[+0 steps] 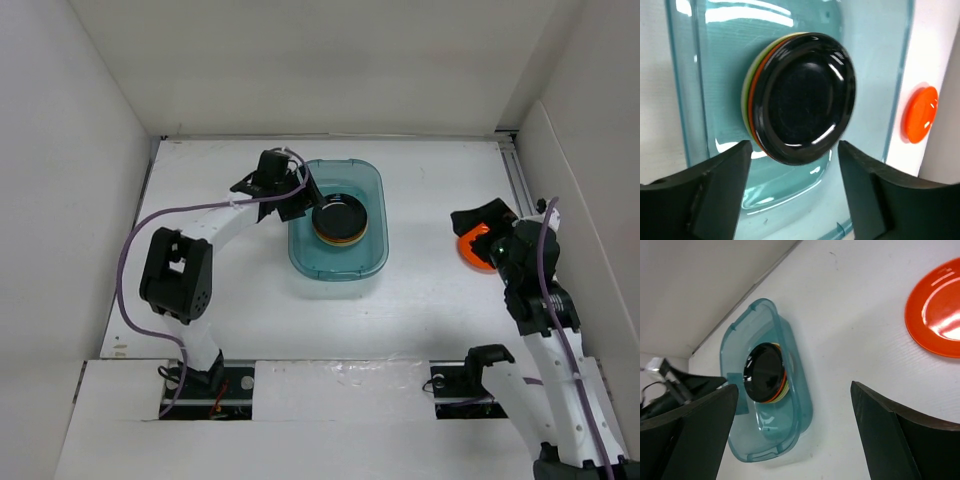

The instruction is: Place the plates into the plastic bin on the countertop

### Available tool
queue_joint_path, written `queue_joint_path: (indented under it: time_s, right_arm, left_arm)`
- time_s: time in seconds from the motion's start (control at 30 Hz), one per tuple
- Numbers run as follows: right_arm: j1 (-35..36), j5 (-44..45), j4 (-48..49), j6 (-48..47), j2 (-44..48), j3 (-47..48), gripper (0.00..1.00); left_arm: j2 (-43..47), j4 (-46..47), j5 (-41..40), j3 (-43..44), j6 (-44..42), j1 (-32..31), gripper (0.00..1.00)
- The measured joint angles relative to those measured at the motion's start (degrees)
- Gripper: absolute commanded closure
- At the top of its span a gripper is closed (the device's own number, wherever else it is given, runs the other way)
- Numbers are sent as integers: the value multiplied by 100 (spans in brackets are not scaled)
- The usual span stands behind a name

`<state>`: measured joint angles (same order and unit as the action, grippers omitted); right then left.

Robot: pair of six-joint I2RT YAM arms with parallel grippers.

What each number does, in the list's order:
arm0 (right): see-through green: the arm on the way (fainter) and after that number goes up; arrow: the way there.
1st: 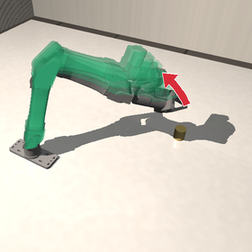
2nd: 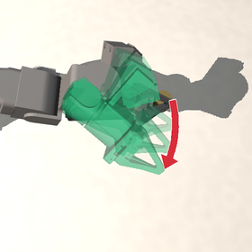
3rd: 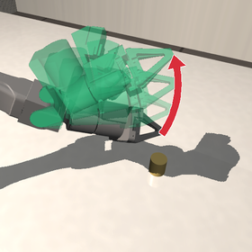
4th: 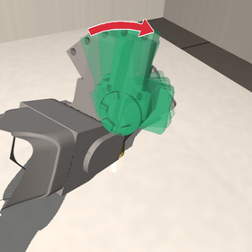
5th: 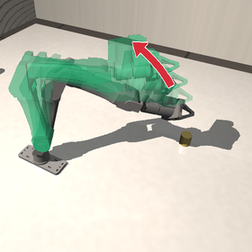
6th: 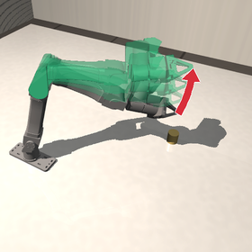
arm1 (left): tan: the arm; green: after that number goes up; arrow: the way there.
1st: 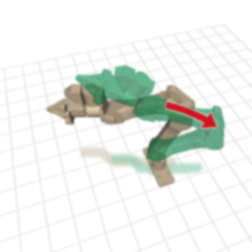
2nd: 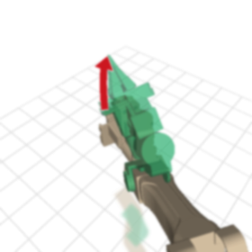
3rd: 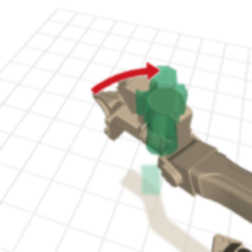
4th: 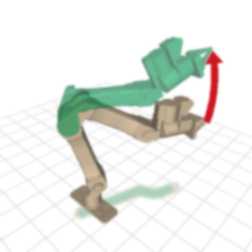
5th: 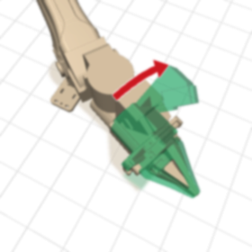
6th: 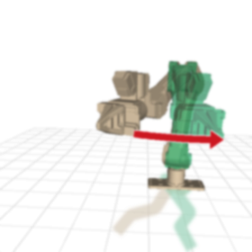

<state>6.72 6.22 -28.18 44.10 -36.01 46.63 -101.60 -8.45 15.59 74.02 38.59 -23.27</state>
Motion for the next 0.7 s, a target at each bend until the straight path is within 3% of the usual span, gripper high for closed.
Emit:
queue_joint_path:
  time_s: [0.03,0.07,0.23,0.43,0.7]
  right_arm:
    - [-61,13,7,48,-72,-57,0]
    - [-133,31,0,127,-177,-120,0]
    - [-1021,120,-4,553,-990,-640,0]
    - [-2640,-109,94,717,-1788,-1543,3]
    - [-2935,-262,944,813,-3340,-1272,8]
  left_arm:
    - [79,0,35,0,-4,0,27]
    - [188,0,68,0,-2,0,1]
    - [1058,-195,68,35,-153,-2,0]
    - [2229,-855,-669,439,-546,-22,0]
    - [2599,-1196,-682,472,-868,-17,0]
